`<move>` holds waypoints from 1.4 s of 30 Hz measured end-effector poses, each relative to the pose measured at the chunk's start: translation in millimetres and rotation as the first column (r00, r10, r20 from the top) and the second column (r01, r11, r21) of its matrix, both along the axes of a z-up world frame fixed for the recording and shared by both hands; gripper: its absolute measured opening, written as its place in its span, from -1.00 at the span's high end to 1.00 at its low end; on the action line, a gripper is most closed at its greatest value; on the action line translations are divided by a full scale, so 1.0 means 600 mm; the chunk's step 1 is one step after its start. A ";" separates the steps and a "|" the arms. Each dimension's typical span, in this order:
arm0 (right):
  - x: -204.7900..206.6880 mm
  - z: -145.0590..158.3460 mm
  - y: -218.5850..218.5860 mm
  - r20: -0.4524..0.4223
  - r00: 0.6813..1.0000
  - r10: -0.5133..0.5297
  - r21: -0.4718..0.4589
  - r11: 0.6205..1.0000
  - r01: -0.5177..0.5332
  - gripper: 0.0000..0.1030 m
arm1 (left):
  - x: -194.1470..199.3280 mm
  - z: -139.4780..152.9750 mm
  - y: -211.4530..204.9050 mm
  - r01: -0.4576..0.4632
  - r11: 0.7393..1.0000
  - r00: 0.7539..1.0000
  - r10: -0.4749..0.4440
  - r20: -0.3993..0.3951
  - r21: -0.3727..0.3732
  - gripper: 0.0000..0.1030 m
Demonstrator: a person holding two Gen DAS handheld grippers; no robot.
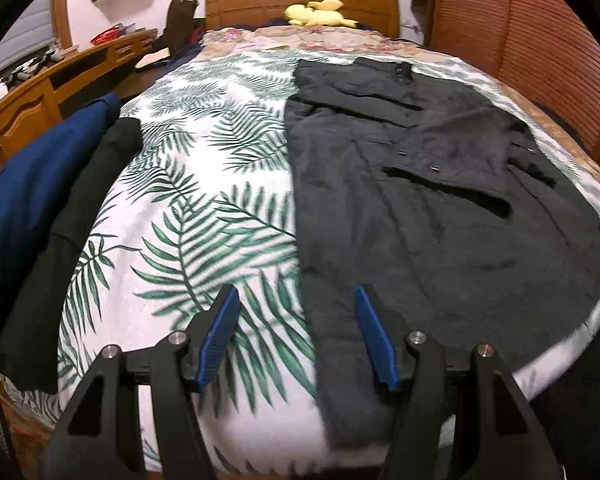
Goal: Fold large clothes
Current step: 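Move both tools to the jacket hem and grasp it, then lift the hem with both tools and fold it toward the collar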
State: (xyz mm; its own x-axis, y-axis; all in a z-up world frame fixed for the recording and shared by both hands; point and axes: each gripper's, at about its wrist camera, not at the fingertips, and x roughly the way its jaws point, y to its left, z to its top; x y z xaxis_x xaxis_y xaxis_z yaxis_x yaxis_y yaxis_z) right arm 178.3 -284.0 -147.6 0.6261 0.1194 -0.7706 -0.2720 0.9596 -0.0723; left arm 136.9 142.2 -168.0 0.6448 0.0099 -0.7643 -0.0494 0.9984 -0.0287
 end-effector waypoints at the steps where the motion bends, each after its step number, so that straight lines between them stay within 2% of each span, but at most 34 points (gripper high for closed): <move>1: -0.008 -0.003 -0.008 -0.009 1.000 -0.007 0.005 1.000 0.007 -0.12 | -0.006 0.003 -0.004 0.006 1.000 1.000 -0.006 0.003 -0.004 -0.12; 5: -0.036 -0.007 -0.015 -0.037 0.999 0.004 0.057 0.998 -0.001 -0.12 | -0.032 0.009 -0.014 0.025 0.999 1.000 -0.025 0.001 -0.026 -0.09; 10: -0.053 -0.015 -0.013 -0.051 0.998 0.024 0.063 0.998 -0.020 -0.13 | -0.055 0.007 -0.016 0.029 0.999 1.000 -0.029 -0.011 -0.021 -0.07; 12: -0.056 -0.018 -0.014 -0.060 0.998 0.022 0.074 0.997 -0.018 -0.14 | -0.060 0.006 -0.016 0.031 0.999 0.999 -0.032 -0.021 -0.031 -0.02; 14: -0.058 -0.020 -0.013 -0.065 0.998 0.021 0.079 0.997 -0.016 -0.14 | -0.065 0.006 -0.019 0.050 0.998 0.999 -0.051 -0.017 -0.049 0.17; 20: -0.061 -0.019 -0.021 -0.079 0.997 0.003 0.128 0.992 0.007 -0.14 | -0.077 0.004 -0.035 0.069 0.996 0.997 -0.070 -0.027 -0.056 0.22; 22: -0.068 -0.014 -0.025 -0.053 0.999 -0.011 0.150 0.989 0.018 -0.13 | -0.078 0.004 -0.032 0.062 0.996 0.997 -0.065 -0.032 -0.070 0.22; 28: -0.073 -0.019 -0.020 -0.074 0.997 -0.015 0.139 0.990 0.026 -0.13 | -0.083 0.001 -0.028 0.074 0.993 0.997 -0.076 -0.025 -0.092 0.22; 31: -0.069 -0.020 -0.017 -0.086 0.996 -0.019 0.149 0.988 0.031 -0.13 | -0.083 0.002 -0.029 0.081 0.993 0.996 -0.083 -0.014 -0.087 0.39; 32: -0.068 -0.020 -0.015 -0.088 0.996 -0.018 0.148 0.988 0.031 -0.06 | -0.083 0.004 -0.030 0.071 0.994 0.997 -0.072 -0.008 -0.080 0.47; 33: -0.068 -0.017 -0.011 -0.084 0.996 -0.017 0.141 0.990 0.029 0.19 | -0.083 0.006 -0.031 0.067 0.995 0.998 -0.067 -0.003 -0.074 0.52; 34: -0.068 -0.014 -0.009 -0.077 0.997 -0.015 0.141 0.990 0.026 0.33 | -0.082 0.007 -0.033 0.068 0.995 0.998 -0.068 -0.005 -0.069 0.56; 35: -0.069 -0.007 -0.007 -0.065 0.998 -0.008 0.157 0.987 0.018 0.49 | -0.080 0.009 -0.034 0.064 0.996 0.998 -0.064 -0.005 -0.062 0.68; 36: -0.068 -0.003 -0.006 -0.060 0.998 -0.006 0.167 0.986 0.016 0.57 | -0.079 0.011 -0.034 0.059 0.996 0.998 -0.060 -0.004 -0.061 0.75; 42: -0.058 0.026 0.005 -0.033 0.999 0.003 0.185 0.983 0.003 0.66 | -0.082 0.040 -0.035 0.061 0.995 0.998 -0.059 0.032 -0.076 0.85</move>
